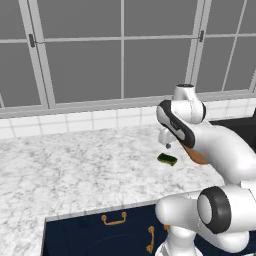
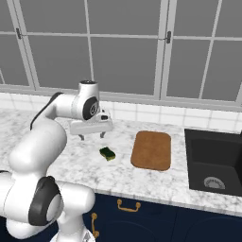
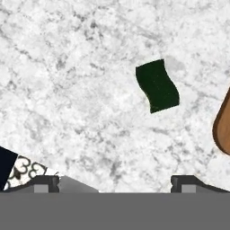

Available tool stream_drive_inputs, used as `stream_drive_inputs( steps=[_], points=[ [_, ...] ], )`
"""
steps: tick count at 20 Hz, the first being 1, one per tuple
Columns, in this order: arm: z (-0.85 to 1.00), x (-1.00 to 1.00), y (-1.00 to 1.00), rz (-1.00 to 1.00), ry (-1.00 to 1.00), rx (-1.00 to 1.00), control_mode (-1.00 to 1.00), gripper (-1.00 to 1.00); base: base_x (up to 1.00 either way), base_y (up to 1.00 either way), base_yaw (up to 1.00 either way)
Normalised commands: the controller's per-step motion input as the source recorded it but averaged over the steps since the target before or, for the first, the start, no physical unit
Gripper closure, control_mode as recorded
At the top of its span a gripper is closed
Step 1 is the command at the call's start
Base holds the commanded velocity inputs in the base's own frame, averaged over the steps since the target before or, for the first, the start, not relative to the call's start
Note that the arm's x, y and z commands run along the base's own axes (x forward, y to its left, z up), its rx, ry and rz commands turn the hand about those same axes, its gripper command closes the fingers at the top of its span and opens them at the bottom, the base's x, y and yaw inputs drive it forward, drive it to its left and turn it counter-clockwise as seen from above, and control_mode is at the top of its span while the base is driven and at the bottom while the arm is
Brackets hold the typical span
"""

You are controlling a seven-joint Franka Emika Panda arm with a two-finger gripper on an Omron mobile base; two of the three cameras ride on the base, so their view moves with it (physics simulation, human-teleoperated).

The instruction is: Pick up the sponge from the counter and clean the cutting board by briefly scrubbing or pressing down on the cutting board. Once finished, release the sponge.

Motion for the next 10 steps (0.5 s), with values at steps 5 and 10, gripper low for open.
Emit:
stream_drive_inputs(
  steps=[5, 10],
  points=[
    [-0.34, 0.35, -0.08, 0.17, 0.02, 0.0, -1.0, -1.0, 0.0, 0.0, 0.0],
    [-0.41, 0.38, -0.09, 0.05, 0.02, 0.0, -1.0, -1.0, 0.0, 0.0, 0.0]
  ],
)
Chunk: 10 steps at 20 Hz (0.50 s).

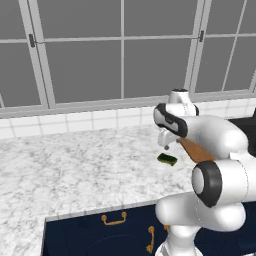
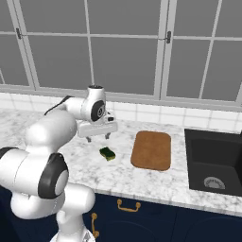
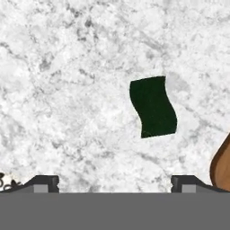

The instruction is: Pick up the sponge from the counter and clean the cutting board by briefly scrubbing or pressing down on the cutting board. Once finished, release the sponge.

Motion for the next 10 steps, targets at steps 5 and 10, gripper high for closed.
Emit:
stream_drive_inputs(
  steps=[5, 10],
  points=[
    [-0.38, 0.55, -0.02, 0.02, 0.05, 0.0, -1.0, -1.0, 0.0, 0.0, 0.0],
    [-0.24, 0.41, -0.16, 0.06, 0.05, 0.0, -1.0, -1.0, 0.0, 0.0, 0.0]
  ],
)
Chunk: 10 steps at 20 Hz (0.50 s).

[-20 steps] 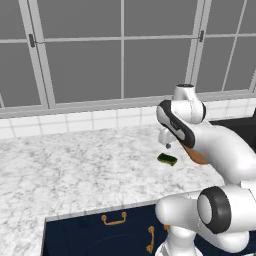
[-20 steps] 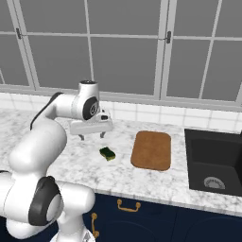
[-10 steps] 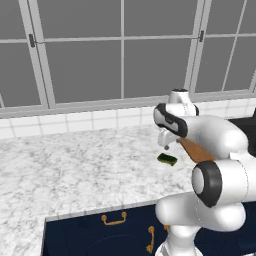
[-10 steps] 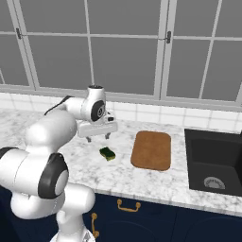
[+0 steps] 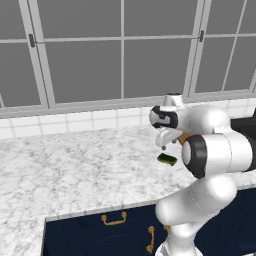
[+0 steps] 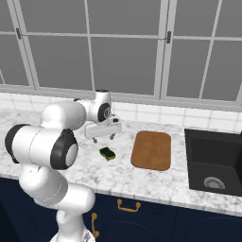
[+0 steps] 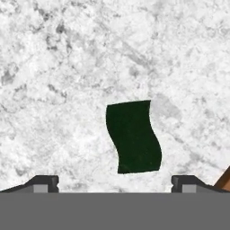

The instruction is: Pick up the sponge from the counter and clean the cutting board by briefly scrubbing or pressing down on the cutting board. Once finished, release the sponge.

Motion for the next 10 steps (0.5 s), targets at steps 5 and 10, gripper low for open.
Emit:
stream_drive_inputs(
  steps=[5, 10],
  points=[
    [-0.27, 0.25, -0.11, 0.06, 0.01, 0.0, -1.0, -1.0, 0.0, 0.0, 0.0],
    [-0.39, 0.02, 0.0, 0.02, 0.0, 0.0, -1.0, -1.0, 0.0, 0.0, 0.0]
  ],
)
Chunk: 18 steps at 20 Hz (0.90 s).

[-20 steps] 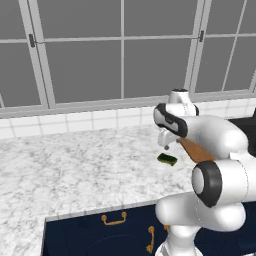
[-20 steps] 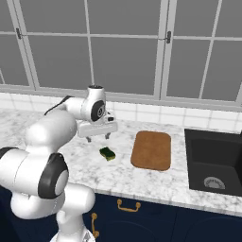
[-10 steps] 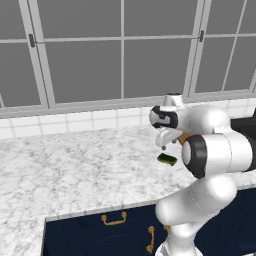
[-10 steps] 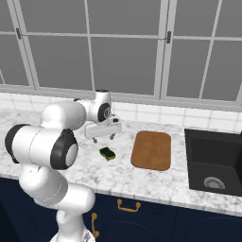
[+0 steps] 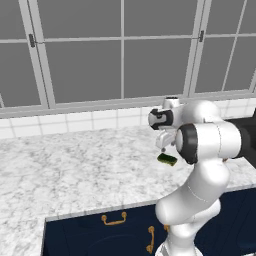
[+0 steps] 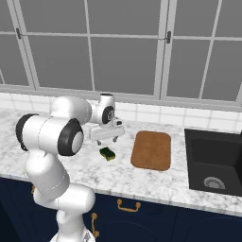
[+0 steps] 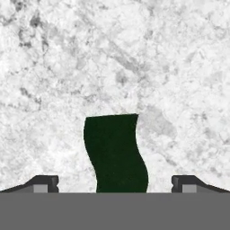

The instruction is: Pick up the sponge from the counter and clean the cutting board by briefly scrubbing or pressing down on the cutting board. Once finished, release the sponge.

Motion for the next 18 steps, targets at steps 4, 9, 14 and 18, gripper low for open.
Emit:
stream_drive_inputs(
  steps=[4, 9, 14, 18],
  points=[
    [-0.24, 0.0, 0.0, 0.0, 0.01, 0.0, -1.0, -1.0, 0.0, 0.0, 0.0],
    [-0.15, 0.0, 0.0, 0.05, 0.0, 0.0, -1.0, -1.0, 0.0, 0.0, 0.0],
    [-0.03, -0.12, 0.0, 0.12, 0.0, 0.0, -1.0, -1.0, 0.0, 0.0, 0.0],
    [-0.08, -0.02, -0.01, 0.12, 0.0, 0.0, -1.0, -1.0, 0.0, 0.0, 0.0]
  ],
)
